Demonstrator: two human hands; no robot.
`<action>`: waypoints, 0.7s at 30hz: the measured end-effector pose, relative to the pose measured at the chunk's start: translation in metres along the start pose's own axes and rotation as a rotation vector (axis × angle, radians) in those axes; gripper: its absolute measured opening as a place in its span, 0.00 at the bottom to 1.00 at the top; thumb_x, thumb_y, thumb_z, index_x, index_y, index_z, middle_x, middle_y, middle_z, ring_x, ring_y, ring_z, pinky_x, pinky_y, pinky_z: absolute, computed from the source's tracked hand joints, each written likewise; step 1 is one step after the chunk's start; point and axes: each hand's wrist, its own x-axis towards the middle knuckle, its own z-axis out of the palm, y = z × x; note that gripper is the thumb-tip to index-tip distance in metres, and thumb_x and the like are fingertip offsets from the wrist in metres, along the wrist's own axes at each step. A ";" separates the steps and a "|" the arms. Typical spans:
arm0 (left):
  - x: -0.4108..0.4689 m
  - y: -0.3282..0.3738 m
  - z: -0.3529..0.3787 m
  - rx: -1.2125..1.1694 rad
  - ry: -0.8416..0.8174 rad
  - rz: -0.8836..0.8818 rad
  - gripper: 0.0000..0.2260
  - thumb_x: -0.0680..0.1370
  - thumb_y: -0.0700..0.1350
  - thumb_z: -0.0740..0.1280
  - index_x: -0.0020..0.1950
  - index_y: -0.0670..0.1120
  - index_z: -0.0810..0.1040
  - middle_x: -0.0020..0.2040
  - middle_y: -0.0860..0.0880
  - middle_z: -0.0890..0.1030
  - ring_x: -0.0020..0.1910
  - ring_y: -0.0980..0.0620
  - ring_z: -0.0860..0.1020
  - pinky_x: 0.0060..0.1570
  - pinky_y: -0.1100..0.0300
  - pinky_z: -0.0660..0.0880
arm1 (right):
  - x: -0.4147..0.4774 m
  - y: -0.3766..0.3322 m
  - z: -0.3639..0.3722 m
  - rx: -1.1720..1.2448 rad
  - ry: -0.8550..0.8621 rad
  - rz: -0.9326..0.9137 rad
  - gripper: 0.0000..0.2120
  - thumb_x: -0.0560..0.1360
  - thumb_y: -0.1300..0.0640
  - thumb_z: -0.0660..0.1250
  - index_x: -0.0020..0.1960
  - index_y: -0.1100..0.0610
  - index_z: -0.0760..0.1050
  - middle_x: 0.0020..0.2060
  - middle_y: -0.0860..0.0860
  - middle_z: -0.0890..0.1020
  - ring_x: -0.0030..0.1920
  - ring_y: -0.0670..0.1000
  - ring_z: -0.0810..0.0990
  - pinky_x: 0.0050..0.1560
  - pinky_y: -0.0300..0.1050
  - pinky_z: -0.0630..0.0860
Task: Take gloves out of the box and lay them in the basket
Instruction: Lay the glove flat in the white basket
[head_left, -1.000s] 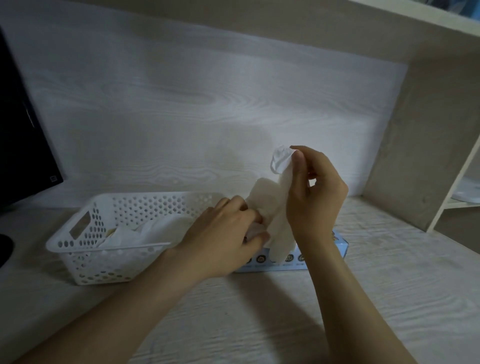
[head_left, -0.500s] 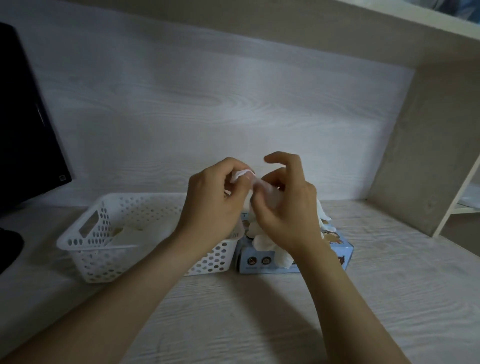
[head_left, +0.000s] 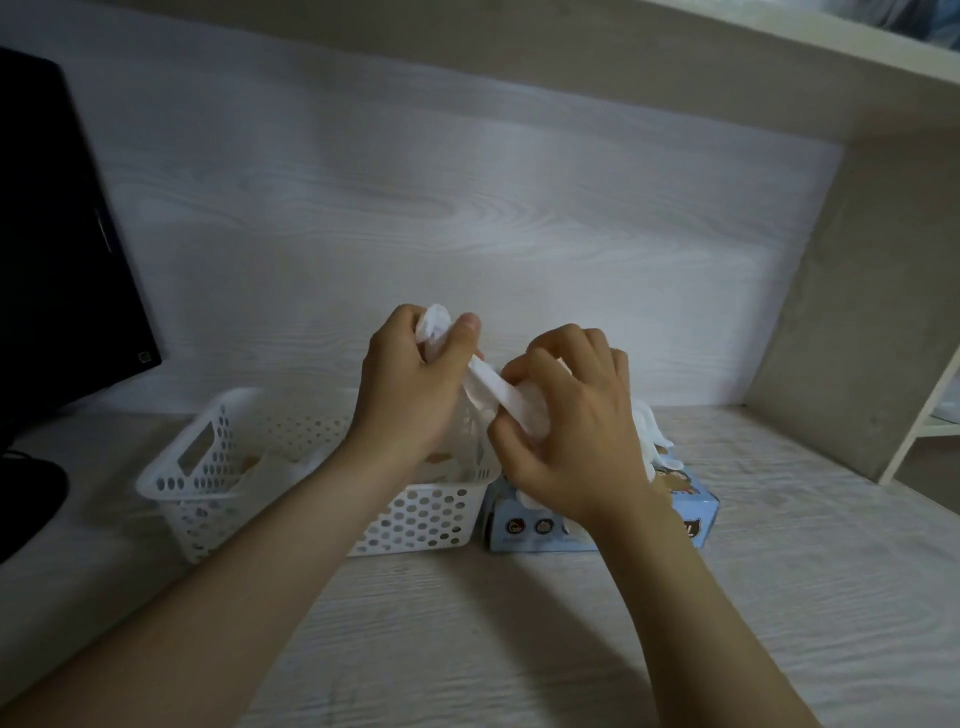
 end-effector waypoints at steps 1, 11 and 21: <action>0.001 -0.001 -0.001 -0.011 0.001 0.016 0.13 0.82 0.55 0.69 0.48 0.46 0.77 0.43 0.47 0.84 0.44 0.47 0.85 0.50 0.42 0.83 | 0.000 -0.004 0.000 0.049 -0.002 -0.009 0.11 0.70 0.53 0.69 0.50 0.56 0.82 0.44 0.48 0.79 0.45 0.51 0.74 0.48 0.50 0.69; 0.009 -0.001 -0.011 0.019 0.023 0.006 0.12 0.84 0.55 0.67 0.49 0.49 0.83 0.42 0.49 0.85 0.42 0.52 0.83 0.47 0.53 0.79 | 0.003 -0.014 -0.005 0.425 -0.118 0.312 0.19 0.67 0.60 0.65 0.57 0.53 0.80 0.44 0.43 0.86 0.44 0.46 0.84 0.42 0.48 0.81; 0.004 0.008 -0.015 0.145 -0.331 -0.097 0.17 0.80 0.65 0.67 0.54 0.53 0.83 0.43 0.50 0.88 0.44 0.52 0.87 0.52 0.47 0.83 | 0.004 -0.019 -0.003 0.708 -0.204 0.501 0.30 0.78 0.63 0.71 0.75 0.46 0.67 0.37 0.55 0.83 0.34 0.53 0.82 0.34 0.49 0.79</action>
